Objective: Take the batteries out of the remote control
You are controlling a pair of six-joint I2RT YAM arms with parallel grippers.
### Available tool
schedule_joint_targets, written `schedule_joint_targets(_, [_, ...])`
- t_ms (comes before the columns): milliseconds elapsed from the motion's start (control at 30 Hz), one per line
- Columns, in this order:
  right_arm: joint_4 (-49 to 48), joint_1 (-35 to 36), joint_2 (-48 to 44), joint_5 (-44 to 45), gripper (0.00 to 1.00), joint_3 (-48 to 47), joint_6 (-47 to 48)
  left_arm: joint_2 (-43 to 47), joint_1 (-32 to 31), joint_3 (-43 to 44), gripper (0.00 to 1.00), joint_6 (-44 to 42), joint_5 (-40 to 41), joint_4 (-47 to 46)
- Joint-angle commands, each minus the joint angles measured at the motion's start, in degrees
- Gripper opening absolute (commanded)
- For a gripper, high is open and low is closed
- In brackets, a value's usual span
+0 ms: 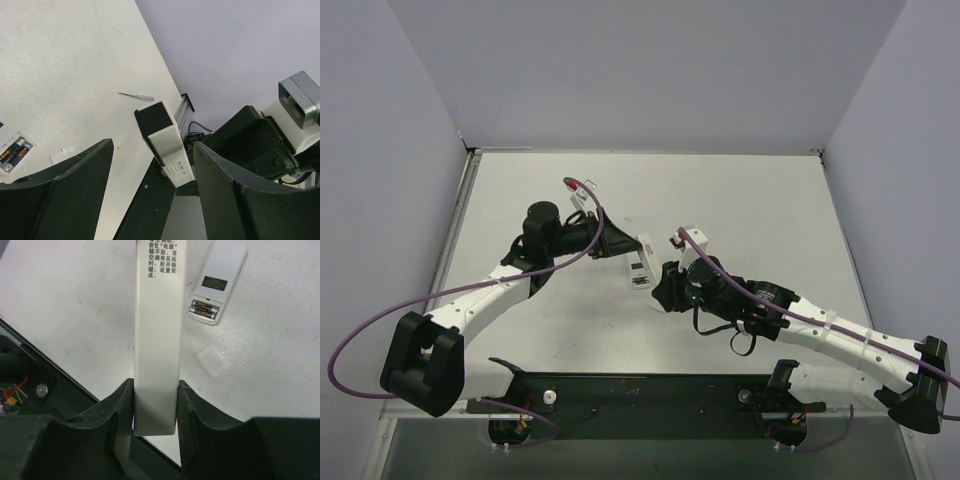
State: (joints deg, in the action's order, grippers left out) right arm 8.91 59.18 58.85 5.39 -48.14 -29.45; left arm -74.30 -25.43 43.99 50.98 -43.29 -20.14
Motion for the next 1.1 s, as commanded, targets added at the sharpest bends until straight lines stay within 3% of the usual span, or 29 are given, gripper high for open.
schedule_joint_targets(0, [0.15,1.46,0.3,7.52,0.0,-3.36,1.77,0.65,0.03,2.07,0.75,1.31,-0.57,-3.33])
schedule_joint_targets(667, [1.99,5.51,4.25,14.21,0.0,-6.53,3.0,-0.93,-1.02,3.12,0.75,5.88,3.99,-5.0])
schedule_joint_targets(800, [2.08,6.47,4.78,15.87,0.0,-7.23,3.26,-1.37,-1.9,4.87,0.76,3.44,6.8,0.61])
schedule_joint_targets(900, [2.25,7.35,5.13,17.72,0.0,-7.84,3.52,-2.42,-2.87,7.51,0.7,0.44,9.87,10.18])
schedule_joint_targets(1000, [2.43,7.79,5.57,19.21,0.0,-8.29,3.79,-2.51,-3.48,7.17,0.6,0.87,10.86,10.48])
schedule_joint_targets(1033, [2.43,7.97,5.75,19.66,0.0,-8.29,3.7,-2.43,-3.66,6.82,0.5,1.4,10.86,9.69])
schedule_joint_targets(1067, [2.43,8.14,5.75,20.36,0.0,-8.29,3.53,-2.34,-4.18,5.68,0.47,2.71,10.86,8.9])
